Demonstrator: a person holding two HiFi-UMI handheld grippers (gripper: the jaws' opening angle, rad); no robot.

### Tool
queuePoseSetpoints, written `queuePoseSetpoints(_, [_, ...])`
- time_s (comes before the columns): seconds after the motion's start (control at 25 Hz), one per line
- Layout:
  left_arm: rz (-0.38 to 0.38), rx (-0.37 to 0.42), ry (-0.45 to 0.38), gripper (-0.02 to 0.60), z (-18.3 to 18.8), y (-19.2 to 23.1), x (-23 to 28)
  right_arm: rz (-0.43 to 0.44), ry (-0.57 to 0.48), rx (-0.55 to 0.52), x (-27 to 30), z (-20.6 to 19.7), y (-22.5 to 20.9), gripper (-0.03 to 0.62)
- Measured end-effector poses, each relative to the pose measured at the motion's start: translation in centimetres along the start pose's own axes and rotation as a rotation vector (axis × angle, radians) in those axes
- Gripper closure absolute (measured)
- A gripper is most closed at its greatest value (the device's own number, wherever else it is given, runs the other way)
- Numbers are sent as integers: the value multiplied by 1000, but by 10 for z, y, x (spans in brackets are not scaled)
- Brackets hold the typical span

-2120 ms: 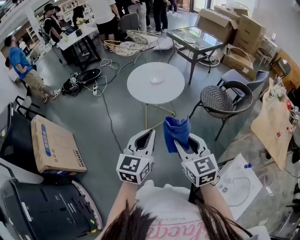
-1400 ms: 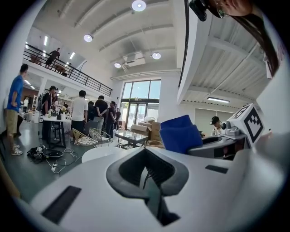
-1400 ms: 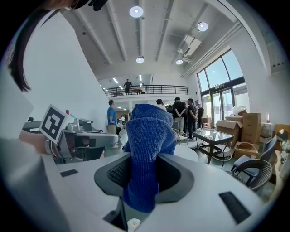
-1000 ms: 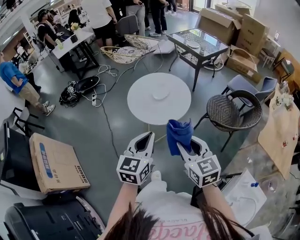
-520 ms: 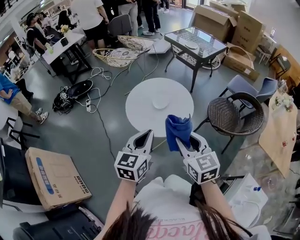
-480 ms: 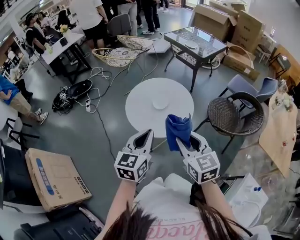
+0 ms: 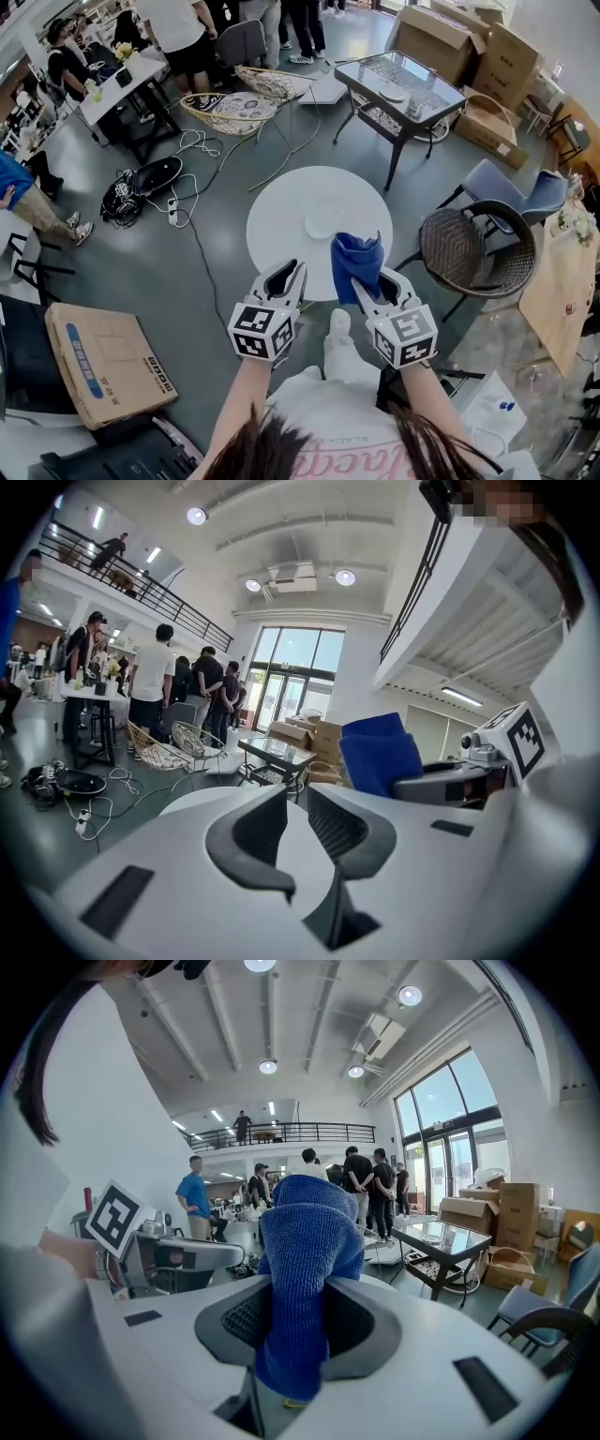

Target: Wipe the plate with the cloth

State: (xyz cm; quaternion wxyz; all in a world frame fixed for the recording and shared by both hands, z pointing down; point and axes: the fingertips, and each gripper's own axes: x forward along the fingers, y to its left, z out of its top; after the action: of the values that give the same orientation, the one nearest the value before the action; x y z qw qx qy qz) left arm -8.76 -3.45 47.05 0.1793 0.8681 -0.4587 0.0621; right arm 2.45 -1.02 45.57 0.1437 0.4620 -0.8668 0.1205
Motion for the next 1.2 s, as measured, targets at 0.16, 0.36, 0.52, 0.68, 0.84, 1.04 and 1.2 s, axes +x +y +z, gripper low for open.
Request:
queuePoseSetpoints(0.16, [14,-31,45,454,-3,17,48,17,7,-3,29,9,-40,461])
queuePoseSetpoints(0.36, [43,-97,125,385,-15,38,103,60,26,-12,65,20,-86,461])
queuePoseSetpoints(0.52, [115,-85,161,385,-15,58,134,109,44,-50,92,26,-113,461])
queuePoseSetpoints(0.68, [142,-81,159,382,-12,72,157,124,55,-45,119,22,-131,461])
queuePoseSetpoints(0.84, [158,-87,194,382,-21,85,174,110,84,-13,137,13,-142,461])
queuePoseSetpoints(1.04, [173,-105,281,382,-49,108,185,112,129,14,154,-3,-143,461])
queuePoseSetpoints(1.2, [166,-155,395,382,-92,126,198,108,148,30,167,-19,-144,461])
